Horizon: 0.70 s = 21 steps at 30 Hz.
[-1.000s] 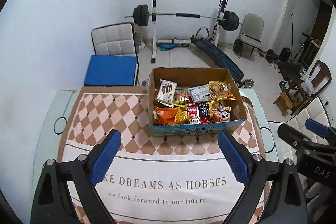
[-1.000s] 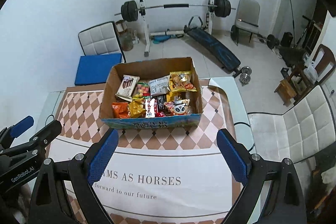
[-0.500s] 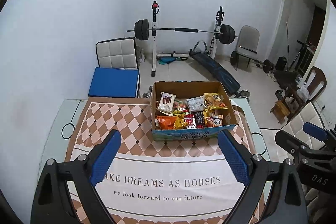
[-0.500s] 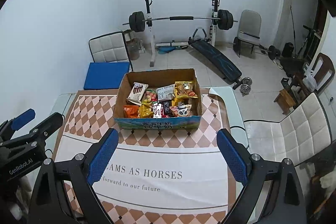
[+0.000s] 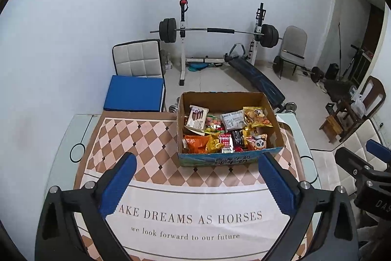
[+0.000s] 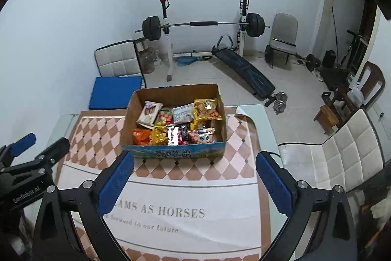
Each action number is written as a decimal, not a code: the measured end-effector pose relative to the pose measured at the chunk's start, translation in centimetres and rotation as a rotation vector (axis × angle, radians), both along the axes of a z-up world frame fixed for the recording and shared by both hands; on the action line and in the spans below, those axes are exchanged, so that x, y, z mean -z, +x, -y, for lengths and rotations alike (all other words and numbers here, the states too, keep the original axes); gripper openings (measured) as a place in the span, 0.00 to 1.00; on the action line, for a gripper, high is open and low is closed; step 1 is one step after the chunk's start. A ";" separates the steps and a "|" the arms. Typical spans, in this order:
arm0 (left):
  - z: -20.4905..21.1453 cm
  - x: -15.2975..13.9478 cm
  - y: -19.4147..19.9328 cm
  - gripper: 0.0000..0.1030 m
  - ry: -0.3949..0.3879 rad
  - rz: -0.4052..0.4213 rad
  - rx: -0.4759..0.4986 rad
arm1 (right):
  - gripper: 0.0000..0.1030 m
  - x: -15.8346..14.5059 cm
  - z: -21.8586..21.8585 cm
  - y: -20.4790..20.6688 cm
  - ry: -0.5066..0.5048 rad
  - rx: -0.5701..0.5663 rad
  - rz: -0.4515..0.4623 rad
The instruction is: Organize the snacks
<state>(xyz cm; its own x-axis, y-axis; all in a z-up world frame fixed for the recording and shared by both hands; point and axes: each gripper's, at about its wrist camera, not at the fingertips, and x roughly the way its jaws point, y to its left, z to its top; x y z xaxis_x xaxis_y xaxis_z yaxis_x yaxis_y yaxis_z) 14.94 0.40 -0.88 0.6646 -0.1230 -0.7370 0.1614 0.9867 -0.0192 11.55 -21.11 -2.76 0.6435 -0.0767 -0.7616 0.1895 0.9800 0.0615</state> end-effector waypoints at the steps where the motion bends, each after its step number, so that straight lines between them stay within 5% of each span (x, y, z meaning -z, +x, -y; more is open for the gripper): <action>1: 0.1 0.2 0.3 0.99 0.002 -0.001 0.003 | 0.99 0.3 0.0 0.4 -0.004 0.001 -0.002; 21: 2.0 1.8 4.1 0.99 0.036 0.020 0.003 | 1.00 3.6 1.6 5.6 -0.051 0.047 -0.026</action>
